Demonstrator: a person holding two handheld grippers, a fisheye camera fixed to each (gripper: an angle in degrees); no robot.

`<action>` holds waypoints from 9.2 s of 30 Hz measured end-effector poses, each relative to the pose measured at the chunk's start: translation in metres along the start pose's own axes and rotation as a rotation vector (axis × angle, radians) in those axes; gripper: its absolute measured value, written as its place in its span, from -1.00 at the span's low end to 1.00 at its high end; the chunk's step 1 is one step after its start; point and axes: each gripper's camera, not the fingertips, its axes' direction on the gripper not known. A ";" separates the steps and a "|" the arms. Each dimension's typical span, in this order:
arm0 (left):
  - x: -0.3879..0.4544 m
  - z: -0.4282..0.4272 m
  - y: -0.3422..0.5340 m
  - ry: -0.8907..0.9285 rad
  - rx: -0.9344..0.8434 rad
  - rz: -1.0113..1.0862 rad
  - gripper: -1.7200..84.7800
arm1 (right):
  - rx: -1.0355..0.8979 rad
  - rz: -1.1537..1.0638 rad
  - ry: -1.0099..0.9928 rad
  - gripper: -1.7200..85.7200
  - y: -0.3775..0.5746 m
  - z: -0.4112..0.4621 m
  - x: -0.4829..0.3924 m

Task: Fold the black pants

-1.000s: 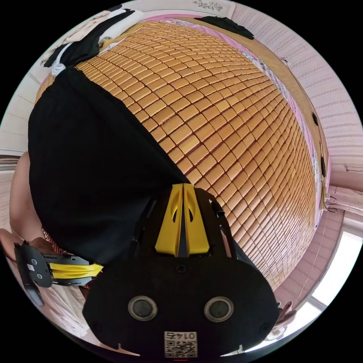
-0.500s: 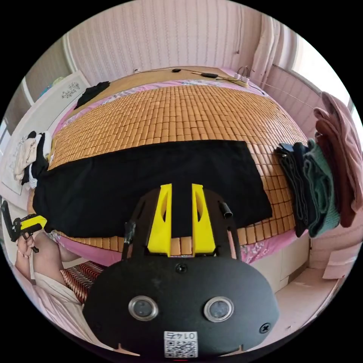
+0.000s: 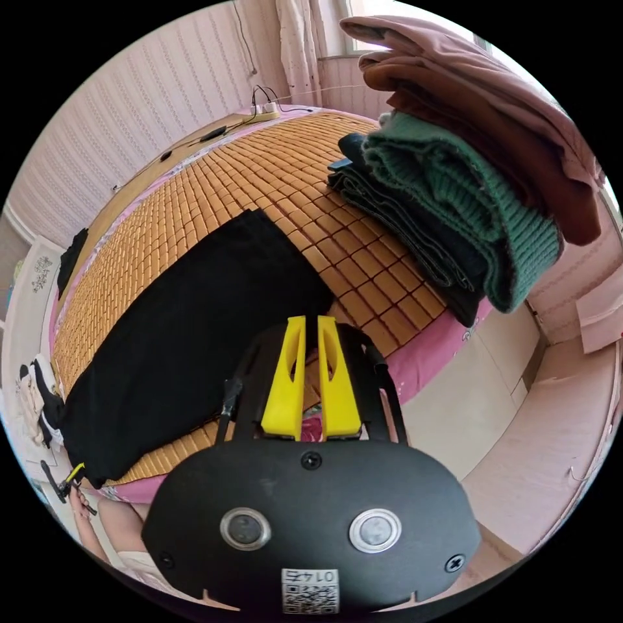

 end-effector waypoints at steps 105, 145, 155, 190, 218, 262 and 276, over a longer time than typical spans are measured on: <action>-0.119 -0.051 0.045 0.522 0.148 -0.141 -0.92 | -0.270 -1.394 -0.746 -0.93 0.389 -0.033 -0.613; 0.021 -0.113 0.076 0.511 0.510 0.159 -0.92 | -0.367 -1.188 -0.836 -0.89 0.167 -0.017 -0.741; -0.057 -0.036 0.053 0.192 0.148 -0.099 -0.81 | -0.359 -1.064 -0.780 -0.79 0.198 0.044 -0.808; 0.253 0.038 0.096 0.068 0.260 0.671 -0.98 | -0.323 -1.254 -0.082 -0.98 0.204 0.100 -0.746; 0.243 0.026 0.124 0.298 0.454 0.651 -0.76 | -0.275 -0.841 -0.337 -0.93 0.059 0.032 -0.478; 0.317 -0.010 0.027 0.816 0.517 0.804 -0.94 | 0.075 0.007 -1.145 -0.93 0.016 -0.019 0.026; 0.114 0.041 -0.014 0.427 0.346 0.227 -0.81 | -0.212 -0.381 -1.026 -0.78 0.066 0.028 -0.202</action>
